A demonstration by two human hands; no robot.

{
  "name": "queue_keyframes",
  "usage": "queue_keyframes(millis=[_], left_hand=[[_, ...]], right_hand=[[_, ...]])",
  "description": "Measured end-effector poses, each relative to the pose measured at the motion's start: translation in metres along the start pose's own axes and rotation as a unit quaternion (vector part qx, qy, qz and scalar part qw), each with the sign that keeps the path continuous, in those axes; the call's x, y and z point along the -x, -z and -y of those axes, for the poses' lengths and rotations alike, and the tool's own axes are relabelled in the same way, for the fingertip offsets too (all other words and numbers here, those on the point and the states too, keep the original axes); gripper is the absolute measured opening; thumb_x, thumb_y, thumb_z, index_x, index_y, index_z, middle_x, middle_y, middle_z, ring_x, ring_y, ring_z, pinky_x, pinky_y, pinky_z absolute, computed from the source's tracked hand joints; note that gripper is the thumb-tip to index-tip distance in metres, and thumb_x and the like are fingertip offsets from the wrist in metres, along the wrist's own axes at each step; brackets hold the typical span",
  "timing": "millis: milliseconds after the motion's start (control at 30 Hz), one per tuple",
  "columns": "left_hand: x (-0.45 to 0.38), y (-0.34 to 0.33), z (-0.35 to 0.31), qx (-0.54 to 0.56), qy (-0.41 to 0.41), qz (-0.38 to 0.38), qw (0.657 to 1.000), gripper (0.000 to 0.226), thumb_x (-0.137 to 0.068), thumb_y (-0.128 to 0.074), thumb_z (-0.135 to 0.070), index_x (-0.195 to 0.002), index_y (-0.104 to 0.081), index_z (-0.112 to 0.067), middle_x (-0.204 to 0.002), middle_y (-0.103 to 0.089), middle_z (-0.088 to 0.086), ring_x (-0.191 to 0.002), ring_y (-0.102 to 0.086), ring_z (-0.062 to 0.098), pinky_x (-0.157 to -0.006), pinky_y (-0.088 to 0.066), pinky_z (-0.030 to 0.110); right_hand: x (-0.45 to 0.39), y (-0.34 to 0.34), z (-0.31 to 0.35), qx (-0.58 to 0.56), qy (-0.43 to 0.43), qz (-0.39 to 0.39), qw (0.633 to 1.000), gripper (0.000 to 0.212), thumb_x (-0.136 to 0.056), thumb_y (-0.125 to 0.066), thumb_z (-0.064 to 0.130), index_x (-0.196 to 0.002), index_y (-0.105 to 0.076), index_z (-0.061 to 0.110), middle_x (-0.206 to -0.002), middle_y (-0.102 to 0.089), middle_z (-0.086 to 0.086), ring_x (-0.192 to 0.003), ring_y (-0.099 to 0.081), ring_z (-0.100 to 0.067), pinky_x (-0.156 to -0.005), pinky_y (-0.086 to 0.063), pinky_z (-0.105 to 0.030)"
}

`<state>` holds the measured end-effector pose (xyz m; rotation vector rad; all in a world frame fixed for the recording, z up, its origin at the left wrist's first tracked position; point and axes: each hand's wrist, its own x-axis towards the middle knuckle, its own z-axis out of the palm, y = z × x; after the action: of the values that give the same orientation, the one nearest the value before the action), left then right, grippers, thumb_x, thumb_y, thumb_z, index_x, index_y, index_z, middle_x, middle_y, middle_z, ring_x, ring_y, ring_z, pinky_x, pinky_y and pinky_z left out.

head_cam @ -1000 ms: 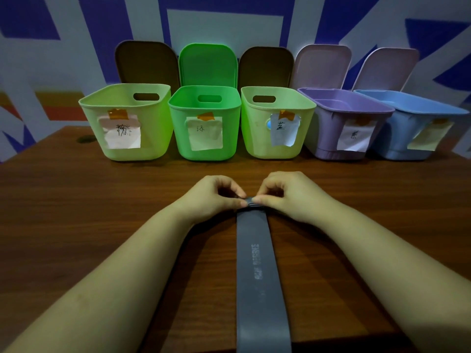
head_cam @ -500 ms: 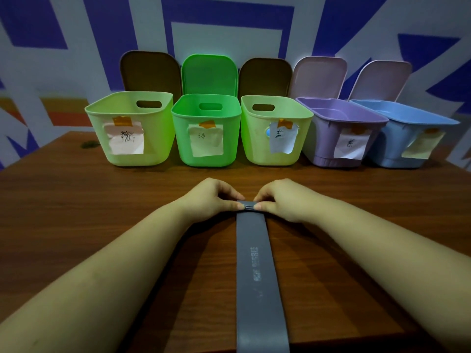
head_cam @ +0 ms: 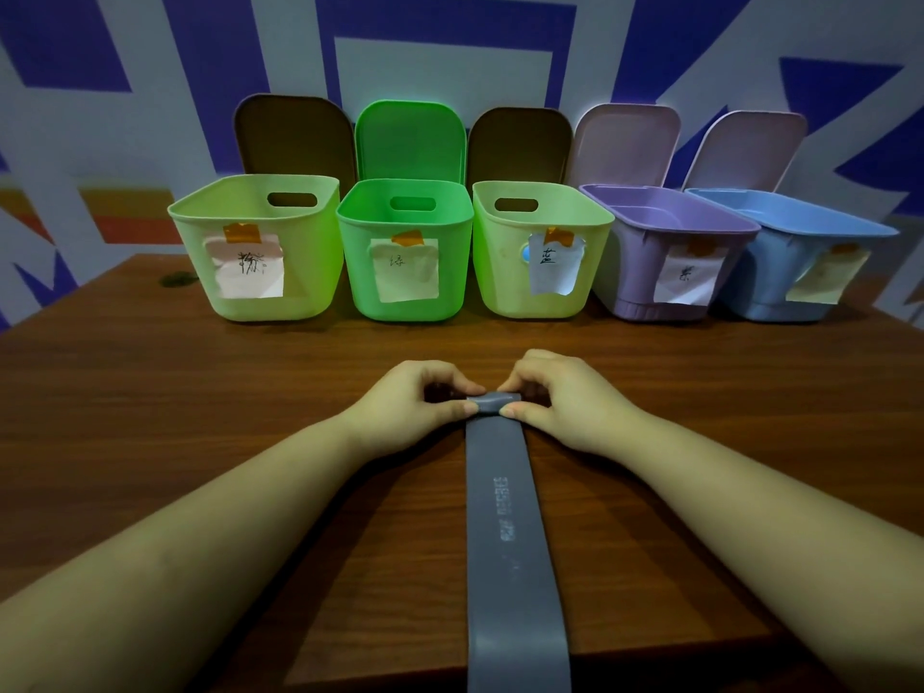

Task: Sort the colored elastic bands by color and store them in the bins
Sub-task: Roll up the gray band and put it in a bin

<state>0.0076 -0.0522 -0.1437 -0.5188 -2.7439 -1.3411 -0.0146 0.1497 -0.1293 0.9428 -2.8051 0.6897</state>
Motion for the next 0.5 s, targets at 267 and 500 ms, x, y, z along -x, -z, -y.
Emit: queue_keyframes(millis=[267, 500], left_hand=[[0.008, -0.006, -0.001, -0.137, -0.097, -0.064, 0.984, 0.018, -0.082, -0.071, -0.016, -0.1, -0.071, -0.021, -0.097, -0.063, -0.012, -0.097, -0.06, 0.005, -0.09, -0.046, 0.02], [0.014, -0.009, 0.003, -0.201, -0.202, -0.087, 0.955, 0.019, -0.081, -0.071, -0.009, -0.1, -0.071, -0.012, -0.106, -0.068, 0.001, -0.1, -0.064, 0.013, -0.088, -0.049, 0.025]], right_hand=[[0.005, -0.009, -0.011, -0.149, -0.037, -0.042, 0.987, 0.015, -0.075, -0.078, 0.019, -0.085, -0.066, 0.019, -0.085, -0.055, 0.01, -0.081, -0.053, -0.006, -0.074, -0.04, -0.017], [0.012, -0.008, -0.002, -0.068, 0.027, -0.068, 0.995, 0.013, -0.079, -0.074, 0.016, -0.09, -0.067, 0.014, -0.088, -0.053, 0.01, -0.081, -0.055, -0.011, -0.073, -0.044, -0.023]])
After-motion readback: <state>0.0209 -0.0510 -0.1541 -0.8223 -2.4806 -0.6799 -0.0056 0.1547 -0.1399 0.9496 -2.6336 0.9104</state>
